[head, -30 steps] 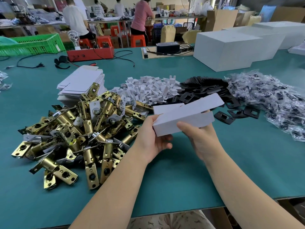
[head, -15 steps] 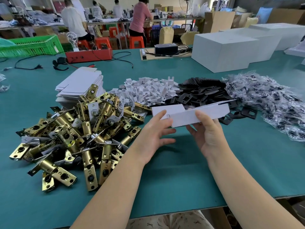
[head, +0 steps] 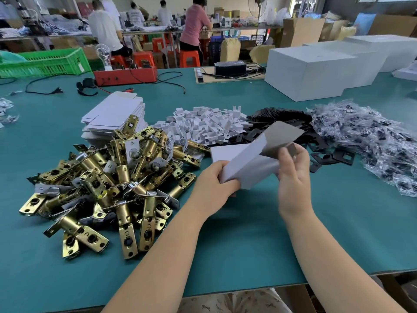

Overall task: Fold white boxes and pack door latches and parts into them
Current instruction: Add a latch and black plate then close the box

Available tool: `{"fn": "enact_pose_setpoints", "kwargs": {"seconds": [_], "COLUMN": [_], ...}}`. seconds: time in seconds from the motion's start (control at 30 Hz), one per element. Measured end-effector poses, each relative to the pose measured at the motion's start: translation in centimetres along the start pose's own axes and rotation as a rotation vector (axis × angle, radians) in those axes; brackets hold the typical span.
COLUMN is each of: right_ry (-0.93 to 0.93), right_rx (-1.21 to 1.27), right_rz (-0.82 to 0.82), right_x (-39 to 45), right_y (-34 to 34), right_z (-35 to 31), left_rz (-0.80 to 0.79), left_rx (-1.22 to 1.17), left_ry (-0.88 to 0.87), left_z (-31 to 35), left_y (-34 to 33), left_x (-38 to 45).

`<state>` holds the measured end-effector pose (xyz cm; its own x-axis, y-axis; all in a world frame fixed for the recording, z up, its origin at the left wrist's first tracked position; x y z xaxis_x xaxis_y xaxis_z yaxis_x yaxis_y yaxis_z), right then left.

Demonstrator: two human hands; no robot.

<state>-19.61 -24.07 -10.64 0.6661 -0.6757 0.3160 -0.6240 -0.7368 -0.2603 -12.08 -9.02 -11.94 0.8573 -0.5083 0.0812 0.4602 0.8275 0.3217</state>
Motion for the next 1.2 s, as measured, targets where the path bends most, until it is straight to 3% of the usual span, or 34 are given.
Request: {"fn": "enact_pose_setpoints", "kwargs": {"seconds": [0.07, 0.17, 0.33, 0.53, 0.7, 0.93, 1.07, 1.2], "right_ry": [0.010, 0.085, 0.183, 0.242, 0.365, 0.518, 0.352, 0.188], "right_rx": [-0.026, -0.140, -0.234, -0.229, -0.404, -0.521, -0.434, -0.355], "right_rz": [0.058, 0.099, 0.128, 0.119, 0.016, -0.097, -0.084, -0.033], "right_x": [0.1, -0.2, -0.8, -0.9, -1.6, -2.0, -1.5, -0.8], "right_y": [0.6, 0.8, 1.0, 0.8, -0.6, -2.0, -1.8, -1.3], "right_z": [0.0, -0.7, -1.8, -2.7, -3.2, -3.3, -2.5, -1.5], "left_rz": [-0.051, -0.071, 0.066, 0.268, 0.344, 0.459, 0.453, 0.386], "left_rx": [-0.066, -0.154, -0.279, -0.182, 0.274, 0.299, 0.259, 0.272], "left_ry": [0.035, -0.060, -0.163, -0.268, -0.694, -0.613, -0.496, -0.273], "left_z": [0.1, 1.4, 2.3, 2.8, 5.3, 5.4, 5.0, 3.5], "left_y": [-0.4, -0.5, 0.8, 1.8, 0.9, 1.9, 2.1, 1.9], "left_x": [-0.2, -0.6, -1.0, -1.6, -3.0, -3.0, -2.5, -1.6]}}
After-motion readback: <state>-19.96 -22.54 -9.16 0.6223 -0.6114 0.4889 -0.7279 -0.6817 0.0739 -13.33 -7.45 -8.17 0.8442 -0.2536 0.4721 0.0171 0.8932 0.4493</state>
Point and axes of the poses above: each hand's wrist, its own x-axis towards the middle knuckle, its own y-axis out of the back of the hand, z = x × y, the point moved 7 cm from there along x, towards the middle knuckle, and after that the axes turned 2 degrees about z, right-handed, at the moved point
